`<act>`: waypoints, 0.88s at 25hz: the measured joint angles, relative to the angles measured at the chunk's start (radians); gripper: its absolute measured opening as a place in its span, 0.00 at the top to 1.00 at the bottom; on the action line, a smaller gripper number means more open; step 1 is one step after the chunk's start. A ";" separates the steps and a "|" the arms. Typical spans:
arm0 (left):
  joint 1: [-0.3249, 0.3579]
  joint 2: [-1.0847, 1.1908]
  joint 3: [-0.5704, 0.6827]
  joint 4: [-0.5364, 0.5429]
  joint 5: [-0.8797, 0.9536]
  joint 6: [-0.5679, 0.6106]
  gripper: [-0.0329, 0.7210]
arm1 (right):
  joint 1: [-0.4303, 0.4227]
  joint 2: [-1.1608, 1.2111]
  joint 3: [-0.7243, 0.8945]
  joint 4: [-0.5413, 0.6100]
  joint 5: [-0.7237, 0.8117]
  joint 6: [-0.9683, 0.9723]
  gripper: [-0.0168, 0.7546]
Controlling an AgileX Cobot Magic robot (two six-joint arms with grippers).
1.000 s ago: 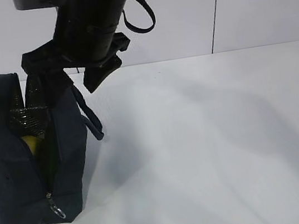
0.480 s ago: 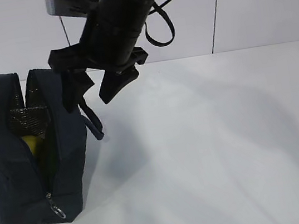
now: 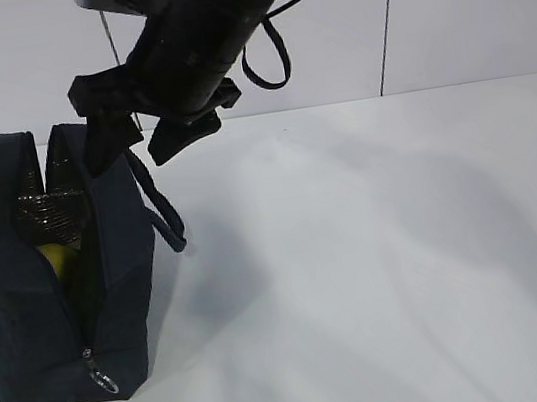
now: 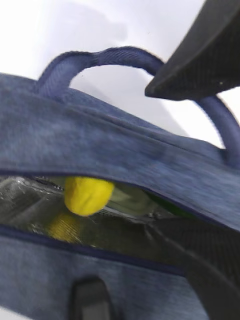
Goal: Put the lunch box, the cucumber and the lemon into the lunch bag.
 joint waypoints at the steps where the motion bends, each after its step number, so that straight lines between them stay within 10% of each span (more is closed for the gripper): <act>1: 0.000 0.000 0.000 0.000 0.000 0.000 0.95 | 0.000 0.008 0.000 0.005 -0.018 0.000 0.24; 8: 0.000 0.000 0.000 0.000 0.000 0.000 0.95 | -0.022 0.086 0.002 0.090 -0.063 0.000 0.31; 17: 0.000 0.000 -0.002 -0.011 0.000 0.002 0.95 | -0.023 0.097 0.002 0.161 -0.067 -0.068 0.93; 22: -0.003 0.000 -0.011 -0.030 0.015 0.025 0.95 | -0.023 0.090 0.003 0.169 -0.061 -0.097 0.95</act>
